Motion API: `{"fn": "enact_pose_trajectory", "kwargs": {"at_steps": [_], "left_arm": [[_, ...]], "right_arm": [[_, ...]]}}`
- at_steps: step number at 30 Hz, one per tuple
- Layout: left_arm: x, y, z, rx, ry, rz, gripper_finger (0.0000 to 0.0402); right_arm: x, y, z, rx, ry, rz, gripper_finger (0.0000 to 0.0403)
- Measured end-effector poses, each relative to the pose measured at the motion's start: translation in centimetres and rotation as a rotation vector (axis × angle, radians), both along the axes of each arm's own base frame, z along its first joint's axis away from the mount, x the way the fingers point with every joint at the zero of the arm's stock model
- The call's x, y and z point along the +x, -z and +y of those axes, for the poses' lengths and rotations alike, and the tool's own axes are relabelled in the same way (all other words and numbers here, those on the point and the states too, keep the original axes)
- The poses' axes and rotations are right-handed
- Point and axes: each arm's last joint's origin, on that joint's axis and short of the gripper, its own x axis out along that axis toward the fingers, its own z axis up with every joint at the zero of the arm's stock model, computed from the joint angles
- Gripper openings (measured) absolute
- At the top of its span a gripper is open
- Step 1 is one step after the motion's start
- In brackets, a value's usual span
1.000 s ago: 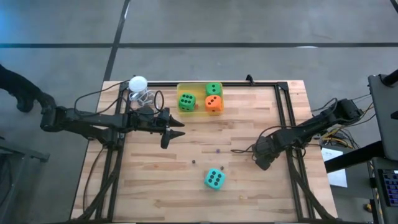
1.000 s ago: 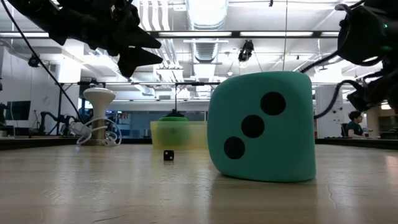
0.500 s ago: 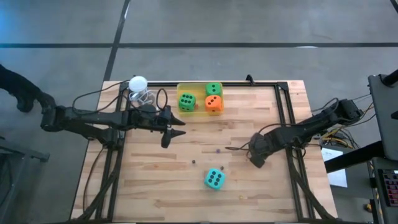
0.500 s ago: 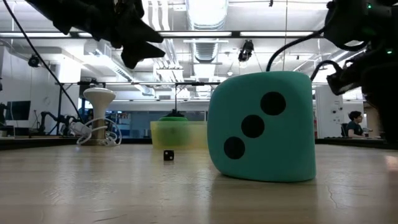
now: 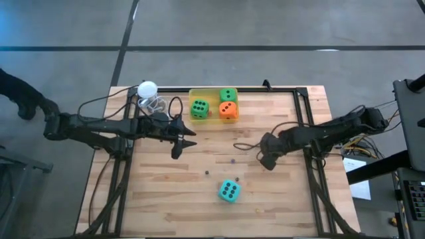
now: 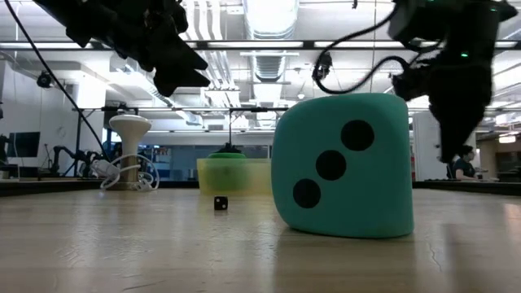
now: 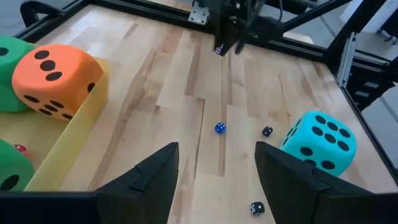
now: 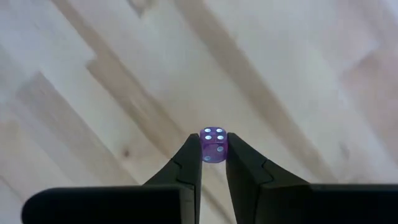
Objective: Pick & Place Dice
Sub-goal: Put the violet small die into the yellow bin
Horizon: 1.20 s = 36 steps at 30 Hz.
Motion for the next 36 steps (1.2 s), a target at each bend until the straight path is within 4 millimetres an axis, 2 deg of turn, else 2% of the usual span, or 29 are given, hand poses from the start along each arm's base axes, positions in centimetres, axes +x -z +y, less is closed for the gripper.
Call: {"fn": "enact_pose_trajectory", "kwargs": {"at_steps": [6,14,21,28,36], "left_arm": [[-0.1,0.1,0.0,0.004,0.002,0.012,0.0216],[-0.1,0.2,0.0,0.005,0.004,0.023,0.0216],[-0.1,0.2,0.0,0.015,0.009,0.023,0.0216],[-0.2,0.4,0.0,0.013,0.01,0.051,0.0216],[-0.3,0.6,0.0,0.016,0.013,0.071,0.0216]], "right_arm": [[1.7,-1.7,-2.5,-0.058,-0.048,-0.106,0.004],[4.3,-3.9,-7.5,-0.175,-0.116,-0.22,0.004],[8.9,-5.3,-12.0,-0.236,-0.22,-0.245,0.004],[13.9,-4.9,-16.9,-0.283,-0.277,-0.198,0.004],[17.7,-6.2,-19.0,-0.334,-0.352,-0.236,0.004]]}}
